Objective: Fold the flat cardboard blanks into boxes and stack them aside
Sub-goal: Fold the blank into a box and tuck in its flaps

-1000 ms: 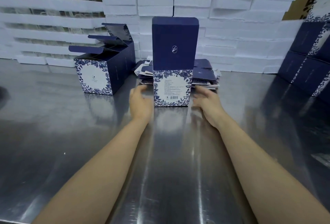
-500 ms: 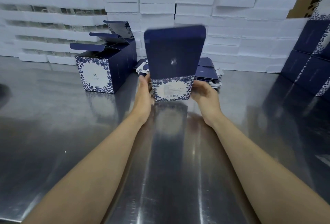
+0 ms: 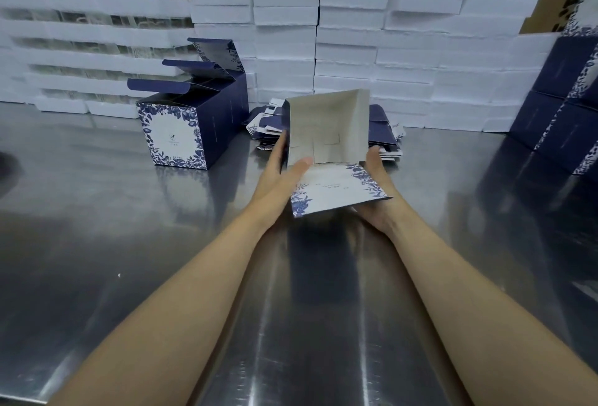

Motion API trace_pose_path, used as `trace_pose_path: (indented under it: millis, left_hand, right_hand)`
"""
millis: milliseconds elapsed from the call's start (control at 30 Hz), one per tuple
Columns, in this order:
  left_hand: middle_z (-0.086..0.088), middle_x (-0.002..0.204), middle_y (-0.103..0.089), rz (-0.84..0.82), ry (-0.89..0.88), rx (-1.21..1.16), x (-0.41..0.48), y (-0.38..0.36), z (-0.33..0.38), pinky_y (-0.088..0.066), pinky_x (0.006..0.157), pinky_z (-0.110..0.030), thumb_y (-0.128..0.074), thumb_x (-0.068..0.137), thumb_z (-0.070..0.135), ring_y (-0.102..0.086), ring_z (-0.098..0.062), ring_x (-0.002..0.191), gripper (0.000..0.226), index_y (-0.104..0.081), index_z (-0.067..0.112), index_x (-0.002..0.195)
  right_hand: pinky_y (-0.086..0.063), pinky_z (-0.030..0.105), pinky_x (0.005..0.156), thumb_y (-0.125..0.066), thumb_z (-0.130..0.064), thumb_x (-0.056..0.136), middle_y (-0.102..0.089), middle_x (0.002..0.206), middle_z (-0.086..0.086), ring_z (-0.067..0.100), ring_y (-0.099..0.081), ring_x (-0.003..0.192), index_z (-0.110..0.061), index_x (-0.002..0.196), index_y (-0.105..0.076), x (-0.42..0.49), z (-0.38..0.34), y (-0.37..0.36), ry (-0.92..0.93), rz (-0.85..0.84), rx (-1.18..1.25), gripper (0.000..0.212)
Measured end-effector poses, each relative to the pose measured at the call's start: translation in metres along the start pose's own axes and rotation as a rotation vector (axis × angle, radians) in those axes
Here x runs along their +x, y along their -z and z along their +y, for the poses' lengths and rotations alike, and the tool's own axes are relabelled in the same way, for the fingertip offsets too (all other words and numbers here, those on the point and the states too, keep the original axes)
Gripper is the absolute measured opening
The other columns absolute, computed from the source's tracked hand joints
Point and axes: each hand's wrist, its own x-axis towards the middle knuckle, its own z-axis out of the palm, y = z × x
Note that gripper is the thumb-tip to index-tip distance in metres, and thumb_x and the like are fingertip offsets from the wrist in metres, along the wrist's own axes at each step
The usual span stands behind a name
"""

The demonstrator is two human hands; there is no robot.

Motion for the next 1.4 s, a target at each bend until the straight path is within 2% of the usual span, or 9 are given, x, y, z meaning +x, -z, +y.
trace_pose_path:
  millis: [100,233,467,600,733,900,1033,1200,1400]
  left_hand:
    - [-0.001,0.116,-0.07,0.179,0.104,-0.266,0.004,0.004,0.003,-0.048,0.098,-0.036,-0.056,0.088,0.041,-0.066,-0.017,0.108,0.046,-0.059,0.015,0.126]
    - [0.007,0.094,-0.076,0.328,0.149,-0.474,0.01,0.021,-0.001,-0.055,0.07,-0.023,-0.06,0.092,0.042,-0.072,-0.01,0.088,0.034,-0.064,0.016,0.113]
    - [-0.008,0.113,-0.07,0.329,0.227,-0.449,0.009,0.02,0.001,-0.055,0.087,-0.033,-0.06,0.092,0.044,-0.069,-0.022,0.098,0.042,-0.063,0.009,0.115]
    - [-0.007,0.104,-0.073,0.35,0.319,-0.371,0.003,0.02,0.004,-0.058,0.081,-0.034,-0.056,0.089,0.056,-0.071,-0.022,0.086,0.052,-0.064,0.01,0.113]
    - [0.01,0.055,-0.068,0.334,0.374,-0.243,0.007,0.027,0.003,-0.044,0.038,-0.013,-0.05,0.089,0.063,-0.065,-0.003,0.047,0.045,-0.058,0.019,0.083]
    - [-0.006,0.122,-0.064,0.217,0.498,-0.36,0.005,0.028,0.012,-0.045,0.102,-0.033,-0.046,0.083,0.074,-0.064,-0.024,0.107,0.08,-0.054,0.01,0.13]
    - [-0.022,0.113,-0.067,0.448,0.386,-0.615,0.011,0.032,0.018,-0.02,0.08,0.013,-0.024,0.107,0.021,-0.062,-0.019,0.11,0.042,-0.04,-0.009,0.131]
    - [-0.01,0.113,-0.054,0.483,0.168,-0.896,0.006,0.023,0.019,-0.05,0.099,-0.043,-0.029,0.096,0.061,-0.057,-0.025,0.117,0.063,-0.045,0.004,0.119]
    - [-0.008,0.141,-0.033,0.593,0.148,-1.021,0.009,0.036,0.019,-0.05,0.095,-0.052,-0.035,0.098,0.056,-0.046,-0.03,0.13,0.053,-0.048,0.01,0.12]
  right_hand:
    - [-0.039,0.042,0.109,-0.079,-0.049,0.066,-0.054,0.138,0.013,0.029,-0.056,0.123,-0.014,0.15,-0.031,0.005,0.001,-0.004,-0.04,0.197,-0.007,0.103]
    - [-0.046,0.034,0.09,-0.04,-0.044,0.095,-0.067,0.109,0.006,0.025,-0.06,0.106,-0.016,0.112,-0.061,0.007,-0.007,-0.008,0.099,0.306,0.066,0.039]
    - [-0.038,0.04,0.111,-0.045,-0.024,0.099,-0.06,0.125,0.015,0.031,-0.057,0.115,-0.004,0.129,-0.054,0.011,-0.009,0.002,0.141,0.462,0.246,0.037]
    - [-0.056,0.025,0.073,-0.047,-0.014,0.096,-0.067,0.089,0.005,0.017,-0.066,0.078,-0.011,0.102,-0.059,0.011,-0.01,0.005,0.116,0.455,0.259,0.013]
    - [-0.052,0.019,0.053,-0.046,-0.013,0.095,-0.069,0.079,0.003,0.013,-0.064,0.06,-0.011,0.1,-0.058,0.012,-0.007,0.005,0.079,0.423,0.229,0.013]
    - [-0.051,0.017,0.053,-0.048,-0.01,0.094,-0.072,0.083,0.002,0.016,-0.066,0.065,-0.009,0.1,-0.061,0.01,-0.005,0.005,0.047,0.336,0.18,0.015]
    - [-0.056,0.02,0.061,-0.049,-0.001,0.094,-0.071,0.09,0.007,0.018,-0.071,0.074,-0.003,0.094,-0.062,0.01,-0.006,-0.003,0.123,0.313,0.266,0.014]
    - [-0.059,0.029,0.066,-0.047,-0.004,0.089,-0.069,0.084,0.013,0.028,-0.071,0.077,-0.001,0.098,-0.061,0.008,-0.021,-0.016,0.076,0.099,0.395,0.017]
    - [-0.059,0.026,0.066,-0.072,-0.014,0.077,-0.067,0.081,0.002,0.023,-0.071,0.09,-0.013,0.087,-0.072,-0.007,-0.028,-0.006,-0.163,-0.308,0.181,0.01]
